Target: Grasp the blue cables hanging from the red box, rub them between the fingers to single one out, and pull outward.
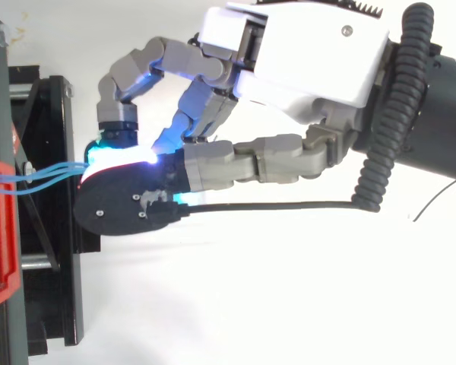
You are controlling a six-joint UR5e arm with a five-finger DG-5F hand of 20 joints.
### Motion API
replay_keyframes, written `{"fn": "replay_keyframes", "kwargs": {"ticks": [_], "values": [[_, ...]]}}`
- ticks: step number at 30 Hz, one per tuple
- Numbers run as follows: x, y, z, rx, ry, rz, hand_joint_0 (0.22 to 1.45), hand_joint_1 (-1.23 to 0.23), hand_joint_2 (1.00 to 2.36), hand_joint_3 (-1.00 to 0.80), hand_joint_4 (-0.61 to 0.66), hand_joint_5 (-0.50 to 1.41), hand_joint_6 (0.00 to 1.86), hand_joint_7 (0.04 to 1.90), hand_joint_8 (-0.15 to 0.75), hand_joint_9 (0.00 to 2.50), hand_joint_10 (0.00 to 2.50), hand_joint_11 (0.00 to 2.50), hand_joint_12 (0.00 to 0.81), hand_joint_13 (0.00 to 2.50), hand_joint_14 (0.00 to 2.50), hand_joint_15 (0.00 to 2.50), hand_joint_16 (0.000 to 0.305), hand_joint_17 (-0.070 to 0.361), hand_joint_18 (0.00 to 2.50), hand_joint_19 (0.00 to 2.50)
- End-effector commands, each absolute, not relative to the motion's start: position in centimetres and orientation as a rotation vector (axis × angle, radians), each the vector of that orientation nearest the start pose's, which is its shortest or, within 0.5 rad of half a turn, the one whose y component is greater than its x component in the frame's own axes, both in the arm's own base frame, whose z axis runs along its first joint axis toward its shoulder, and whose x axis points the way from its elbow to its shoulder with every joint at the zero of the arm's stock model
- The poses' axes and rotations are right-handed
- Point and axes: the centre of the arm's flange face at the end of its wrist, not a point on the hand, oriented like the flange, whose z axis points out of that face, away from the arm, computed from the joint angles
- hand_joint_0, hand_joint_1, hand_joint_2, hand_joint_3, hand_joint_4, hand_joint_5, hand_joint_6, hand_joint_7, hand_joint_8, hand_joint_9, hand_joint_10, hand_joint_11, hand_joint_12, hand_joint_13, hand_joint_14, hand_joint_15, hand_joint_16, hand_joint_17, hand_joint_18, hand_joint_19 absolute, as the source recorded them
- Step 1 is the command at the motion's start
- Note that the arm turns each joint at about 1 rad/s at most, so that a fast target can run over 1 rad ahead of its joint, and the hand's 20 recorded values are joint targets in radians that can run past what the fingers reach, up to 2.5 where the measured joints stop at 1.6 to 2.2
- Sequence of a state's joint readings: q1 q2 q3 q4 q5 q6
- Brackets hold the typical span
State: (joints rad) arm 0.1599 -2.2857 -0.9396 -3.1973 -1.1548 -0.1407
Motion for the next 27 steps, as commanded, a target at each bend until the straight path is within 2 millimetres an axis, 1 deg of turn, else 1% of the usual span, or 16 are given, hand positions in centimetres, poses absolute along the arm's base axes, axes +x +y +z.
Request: {"fn": "replay_keyframes", "kwargs": {"ticks": [1,2,4,8,9,11,13,15,19,22,23,25,26,27], "values": [[76.39,-5.28,33.96,1.289,1.211,0.822,0.64,-0.79,1.02,-0.06,0.01,-0.15,0.93,1.18,0.266,1.26,0.01,1.58,0.359,1.14,0.03,1.13,0.046,0.103,0.89,0.83],[76.39,-5.28,33.96,1.289,1.211,0.822,0.65,-0.82,1.02,-0.06,-0.05,-0.16,0.94,1.20,0.251,1.23,0.02,1.58,0.355,1.13,0.03,1.13,0.045,0.101,0.88,0.82],[76.39,-5.28,33.96,1.289,1.211,0.822,0.67,-0.83,1.02,-0.09,-0.08,-0.17,0.95,1.16,0.238,1.20,0.00,1.59,0.345,1.11,0.03,1.13,0.043,0.097,0.85,0.81],[76.39,-5.28,33.96,1.289,1.211,0.822,0.73,-0.88,1.02,-0.21,-0.10,-0.17,0.95,1.16,0.225,1.18,0.00,1.60,0.337,1.07,0.03,1.12,0.042,0.095,0.83,0.79],[76.39,-5.28,33.96,1.289,1.211,0.822,0.74,-0.89,1.02,-0.25,-0.11,-0.18,0.95,1.15,0.223,1.17,0.00,1.58,0.339,1.07,0.03,1.10,0.042,0.094,0.83,0.78],[76.39,-5.28,33.96,1.289,1.211,0.822,0.77,-0.88,1.01,-0.36,-0.12,-0.18,0.96,1.14,0.220,1.16,0.00,1.57,0.332,1.06,0.03,1.09,0.042,0.094,0.82,0.77],[76.39,-5.28,33.96,1.289,1.211,0.822,0.78,-0.88,1.00,-0.45,-0.10,-0.18,0.95,1.16,0.217,1.16,0.00,1.55,0.338,1.06,0.03,1.09,0.042,0.094,0.82,0.76],[76.39,-5.28,33.96,1.289,1.211,0.822,0.79,-0.87,1.00,-0.50,-0.09,-0.18,0.96,1.16,0.226,1.16,0.00,1.55,0.333,1.06,0.03,1.08,0.042,0.094,0.82,0.76],[76.37,-5.29,33.95,1.290,1.213,0.821,0.74,-0.87,1.00,-0.50,-0.04,-0.17,0.95,1.14,0.219,1.16,0.00,1.54,0.334,1.06,0.03,1.07,0.041,0.093,0.83,0.75],[76.37,-5.29,33.95,1.290,1.213,0.821,0.69,-0.87,1.00,-0.50,0.01,-0.17,0.95,1.07,0.228,1.18,0.00,1.50,0.336,1.06,0.03,1.07,0.041,0.092,0.83,0.75],[76.37,-5.29,33.95,1.290,1.213,0.821,0.64,-0.86,1.00,-0.50,0.05,-0.16,0.95,1.02,0.231,1.18,0.00,1.48,0.336,1.07,0.03,1.08,0.041,0.091,0.83,0.76],[76.36,-5.40,33.95,1.290,1.212,0.820,0.60,-0.85,1.00,-0.50,0.06,-0.16,0.95,1.02,0.233,1.18,0.00,1.47,0.337,1.07,0.03,1.07,0.041,0.092,0.83,0.76],[76.36,-5.40,33.95,1.290,1.212,0.820,0.53,-0.82,1.00,-0.50,0.07,-0.16,0.94,1.00,0.254,1.20,0.01,1.45,0.353,1.09,0.03,1.07,0.043,0.096,0.85,0.77],[76.36,-5.52,33.95,1.291,1.210,0.819,0.49,-0.78,1.00,-0.50,0.09,-0.15,0.94,1.02,0.269,1.21,0.00,1.44,0.371,1.11,0.03,1.07,0.045,0.102,0.87,0.78]]}}
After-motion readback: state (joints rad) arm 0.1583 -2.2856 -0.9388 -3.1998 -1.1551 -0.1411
